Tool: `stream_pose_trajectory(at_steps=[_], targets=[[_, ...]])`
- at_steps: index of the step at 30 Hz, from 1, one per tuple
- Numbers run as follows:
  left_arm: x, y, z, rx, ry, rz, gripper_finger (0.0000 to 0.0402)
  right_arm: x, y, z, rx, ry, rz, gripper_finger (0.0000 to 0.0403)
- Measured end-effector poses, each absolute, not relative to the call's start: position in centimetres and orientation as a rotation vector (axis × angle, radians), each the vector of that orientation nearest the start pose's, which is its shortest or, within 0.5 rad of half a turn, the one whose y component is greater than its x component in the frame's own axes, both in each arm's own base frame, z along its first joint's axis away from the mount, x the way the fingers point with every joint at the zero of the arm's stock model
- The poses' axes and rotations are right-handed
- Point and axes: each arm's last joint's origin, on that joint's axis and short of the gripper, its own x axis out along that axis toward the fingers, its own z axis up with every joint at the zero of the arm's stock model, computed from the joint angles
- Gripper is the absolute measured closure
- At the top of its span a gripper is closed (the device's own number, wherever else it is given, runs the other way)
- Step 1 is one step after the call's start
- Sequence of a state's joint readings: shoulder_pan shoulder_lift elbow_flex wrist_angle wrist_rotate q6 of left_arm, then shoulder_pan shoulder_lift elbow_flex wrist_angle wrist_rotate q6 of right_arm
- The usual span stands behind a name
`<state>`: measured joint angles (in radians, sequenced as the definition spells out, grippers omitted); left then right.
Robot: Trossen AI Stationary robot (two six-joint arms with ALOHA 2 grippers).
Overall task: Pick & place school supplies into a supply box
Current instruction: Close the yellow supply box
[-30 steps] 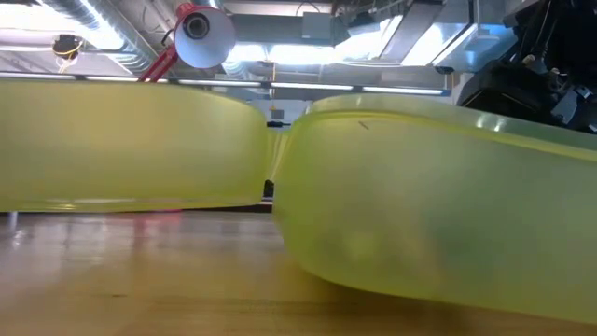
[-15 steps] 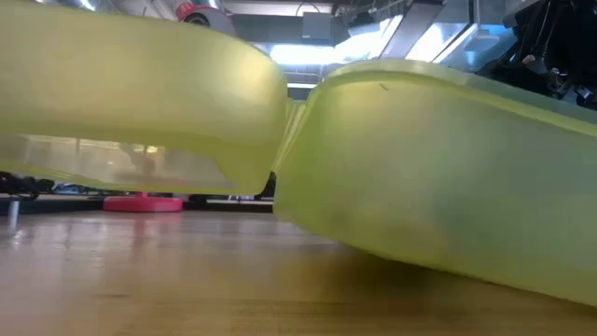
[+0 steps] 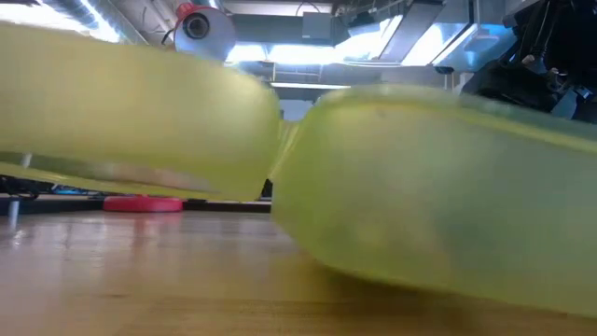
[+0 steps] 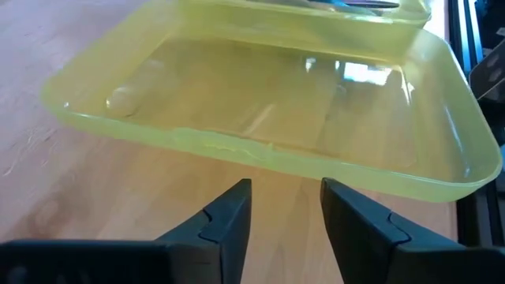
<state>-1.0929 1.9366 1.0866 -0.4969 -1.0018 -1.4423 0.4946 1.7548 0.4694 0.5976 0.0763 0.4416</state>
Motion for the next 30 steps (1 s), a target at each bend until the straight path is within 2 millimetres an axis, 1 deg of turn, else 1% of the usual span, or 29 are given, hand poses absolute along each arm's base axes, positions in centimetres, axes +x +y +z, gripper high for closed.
stream_pose_trajectory(at_steps=[6,12,22,30], targets=[[17.7,-29.1,12.5,-0.227,0.525,0.362,0.0252,23.8,12.6,8.3,0.227,0.738,0.246,0.0289],[17.4,-29.2,13.0,-0.231,0.520,0.347,0.0256,23.8,12.6,8.3,0.227,0.739,0.247,0.0289],[17.6,-29.1,13.4,-0.196,0.461,0.357,0.0253,23.8,12.6,8.3,0.227,0.740,0.247,0.0289],[17.7,-28.9,13.7,-0.146,0.360,0.377,0.0253,23.8,12.6,8.3,0.226,0.742,0.246,0.0289]])
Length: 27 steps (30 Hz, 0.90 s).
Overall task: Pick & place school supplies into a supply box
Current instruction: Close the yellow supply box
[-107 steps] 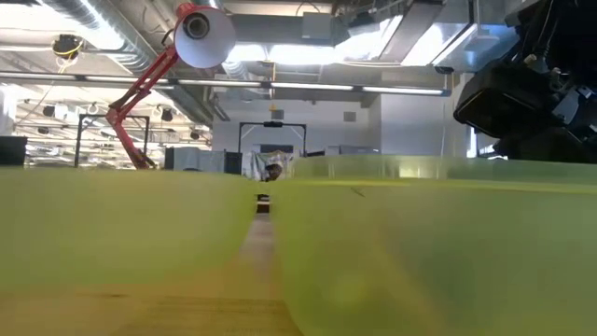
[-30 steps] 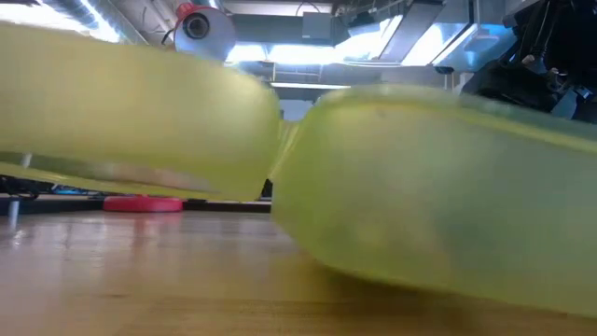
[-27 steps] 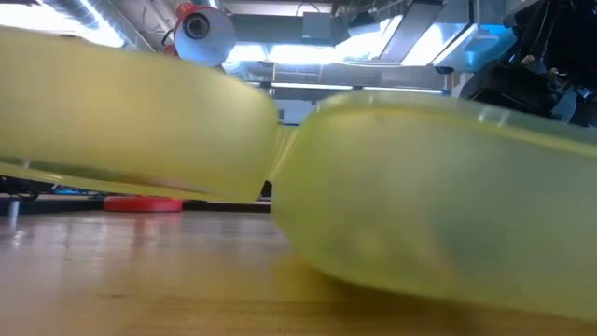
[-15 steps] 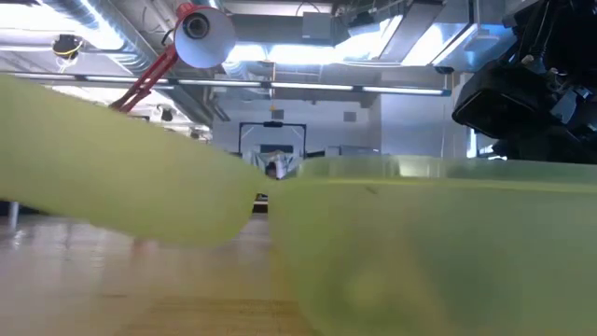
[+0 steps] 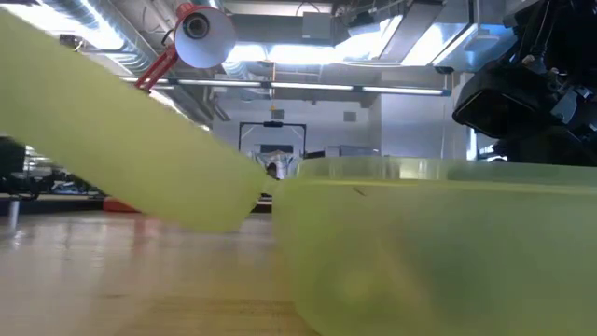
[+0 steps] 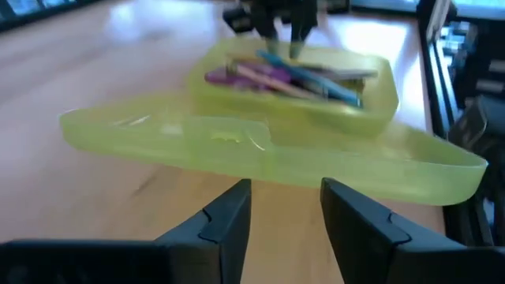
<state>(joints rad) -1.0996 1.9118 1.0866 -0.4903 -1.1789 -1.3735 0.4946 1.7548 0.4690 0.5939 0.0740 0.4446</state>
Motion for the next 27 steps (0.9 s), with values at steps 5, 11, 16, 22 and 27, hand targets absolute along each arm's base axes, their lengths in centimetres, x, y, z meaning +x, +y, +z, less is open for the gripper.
stream_pose_trajectory(at_steps=[5,11,16,22,27], targets=[[18.5,-28.6,14.0,-0.143,0.262,0.420,0.0252,23.8,12.6,8.3,0.229,0.743,0.245,0.0289],[20.6,-27.4,13.9,-0.104,0.275,0.472,0.0256,23.8,12.6,8.3,0.247,0.742,0.239,0.0289],[23.4,-26.3,14.2,-0.081,0.308,0.495,0.0252,23.8,12.6,8.4,0.248,0.740,0.239,0.0289],[26.9,-25.1,15.0,0.004,0.326,0.475,0.0255,23.8,12.6,8.4,0.245,0.739,0.241,0.0289],[29.4,-24.0,15.6,-0.007,0.376,0.381,0.0254,23.8,12.6,8.4,0.225,0.736,0.248,0.0289]])
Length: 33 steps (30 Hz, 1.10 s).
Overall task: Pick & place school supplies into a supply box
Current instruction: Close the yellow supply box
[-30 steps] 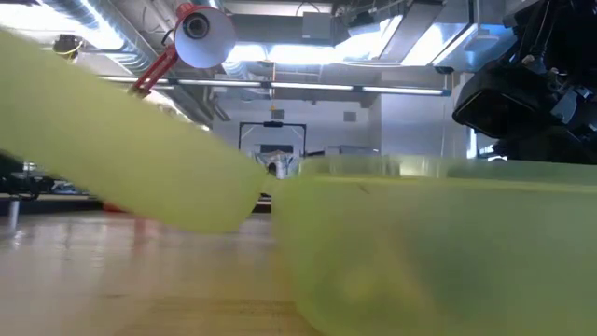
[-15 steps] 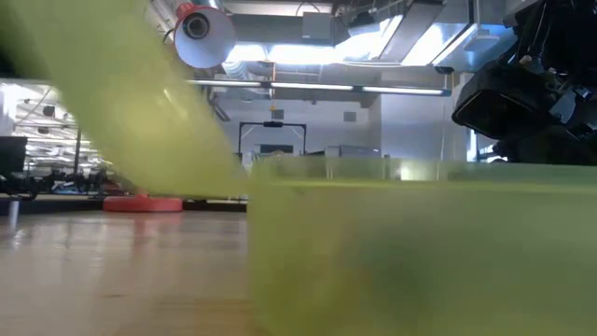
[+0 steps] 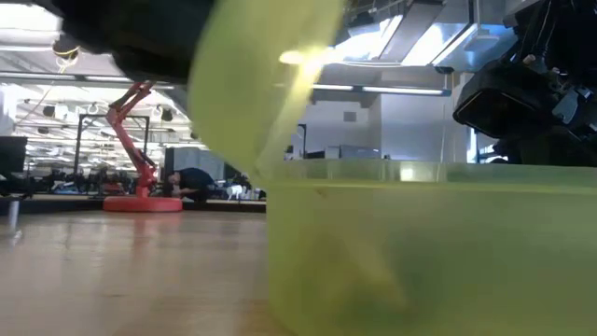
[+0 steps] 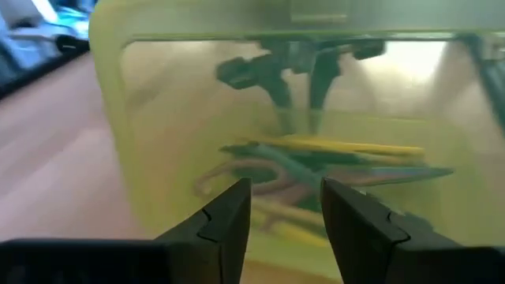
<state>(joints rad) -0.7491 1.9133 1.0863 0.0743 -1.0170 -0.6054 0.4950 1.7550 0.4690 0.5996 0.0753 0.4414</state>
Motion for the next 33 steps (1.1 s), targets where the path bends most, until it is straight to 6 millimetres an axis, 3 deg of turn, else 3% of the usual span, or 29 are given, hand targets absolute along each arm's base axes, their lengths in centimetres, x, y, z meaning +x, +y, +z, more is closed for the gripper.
stream_pose_trajectory(at_steps=[10,20,26,33], targets=[[33.3,-20.5,15.7,-0.120,0.505,0.174,0.0256,23.8,12.6,8.4,0.225,0.733,0.249,0.0289],[35.9,-16.3,15.4,-0.104,0.631,-0.042,0.0252,23.9,12.7,8.5,0.264,0.715,0.242,0.0289],[36.8,-14.3,15.3,-0.130,0.670,-0.120,0.0256,24.0,12.7,8.6,0.329,0.706,0.217,0.0289],[36.8,-13.4,15.2,-0.118,0.722,-0.140,0.0252,24.1,12.7,8.7,0.344,0.697,0.200,0.0289]])
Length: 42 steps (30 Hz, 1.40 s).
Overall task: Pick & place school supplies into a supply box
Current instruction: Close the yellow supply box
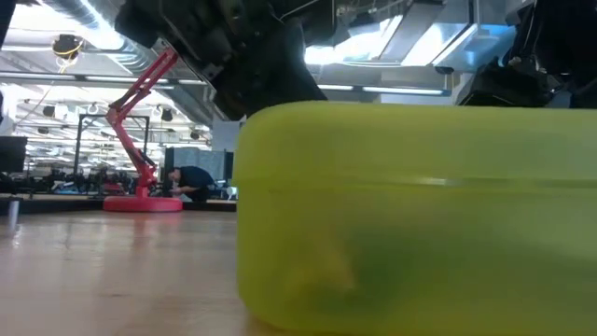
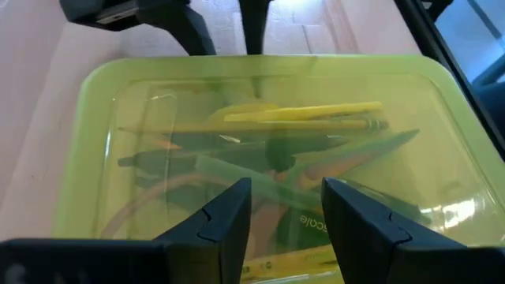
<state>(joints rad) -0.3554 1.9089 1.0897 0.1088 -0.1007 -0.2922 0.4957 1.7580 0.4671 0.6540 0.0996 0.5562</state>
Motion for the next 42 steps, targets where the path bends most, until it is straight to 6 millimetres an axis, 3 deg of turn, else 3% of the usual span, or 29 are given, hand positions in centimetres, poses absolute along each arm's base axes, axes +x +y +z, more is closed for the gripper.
stream_pose_trajectory(at_steps=[17,42], targets=[[36.3,-14.0,13.7,-0.003,0.786,-0.133,0.0253,24.1,12.7,8.7,0.353,0.694,0.185,0.0289],[36.9,-12.5,13.7,0.055,0.779,-0.146,0.0252,24.1,12.7,8.7,0.357,0.696,0.188,0.0289]])
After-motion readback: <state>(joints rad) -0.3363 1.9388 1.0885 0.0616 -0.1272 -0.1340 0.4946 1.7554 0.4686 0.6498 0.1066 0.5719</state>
